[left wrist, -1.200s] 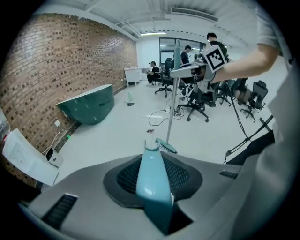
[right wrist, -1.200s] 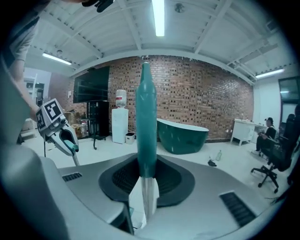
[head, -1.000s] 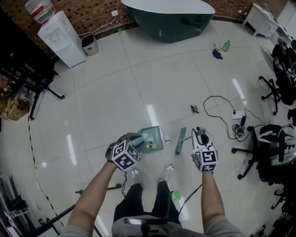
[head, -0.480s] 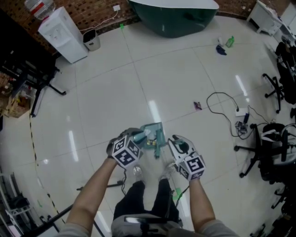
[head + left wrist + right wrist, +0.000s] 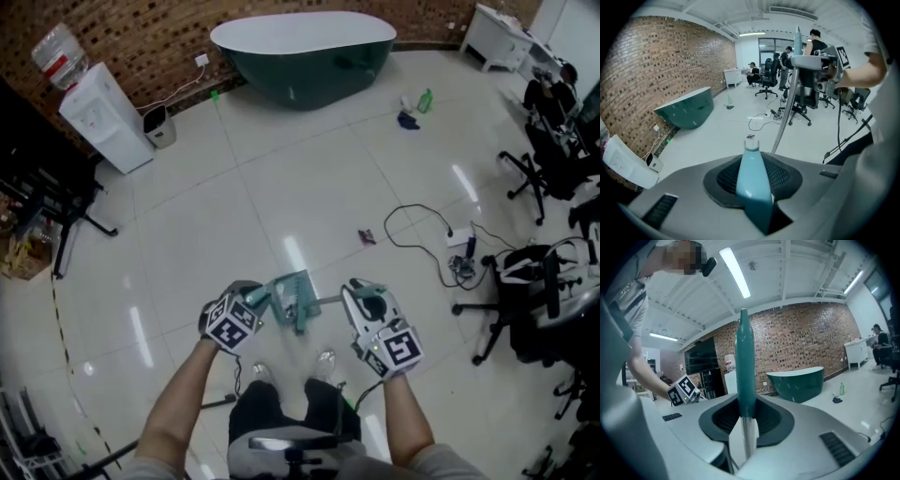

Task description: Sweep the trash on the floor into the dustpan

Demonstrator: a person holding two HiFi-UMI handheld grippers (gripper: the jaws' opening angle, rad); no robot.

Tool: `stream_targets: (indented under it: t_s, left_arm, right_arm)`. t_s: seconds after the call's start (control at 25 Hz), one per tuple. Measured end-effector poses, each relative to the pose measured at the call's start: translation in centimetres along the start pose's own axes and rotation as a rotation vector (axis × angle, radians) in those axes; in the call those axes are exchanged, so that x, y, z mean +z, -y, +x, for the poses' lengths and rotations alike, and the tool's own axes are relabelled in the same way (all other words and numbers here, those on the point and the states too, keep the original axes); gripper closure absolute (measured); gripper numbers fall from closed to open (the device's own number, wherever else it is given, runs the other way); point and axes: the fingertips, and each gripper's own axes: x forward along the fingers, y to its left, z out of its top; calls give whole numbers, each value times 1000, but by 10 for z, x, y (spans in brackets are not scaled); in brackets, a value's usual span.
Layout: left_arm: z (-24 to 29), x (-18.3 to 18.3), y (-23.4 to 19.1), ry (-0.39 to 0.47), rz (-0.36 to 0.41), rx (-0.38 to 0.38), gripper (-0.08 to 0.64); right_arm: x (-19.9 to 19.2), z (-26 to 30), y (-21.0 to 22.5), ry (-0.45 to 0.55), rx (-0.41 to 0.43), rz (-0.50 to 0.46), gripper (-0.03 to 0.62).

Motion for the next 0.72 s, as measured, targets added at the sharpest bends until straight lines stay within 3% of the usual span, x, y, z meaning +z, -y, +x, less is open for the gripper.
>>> stream_targets:
  t_s: [0.28,0.6,0.72]
  left_arm:
    - [21,78,-17,68,-8,31,453]
    - [87,152,-54,109,57,-16,453]
    - [115,173,-69,118,53,-33,454]
  right_arm:
    - [43,-24,98,13,-121,-107,514]
    - [43,-18,212,-81,-336,-131,514]
    - [44,-11,245,-112,-377,-147,514]
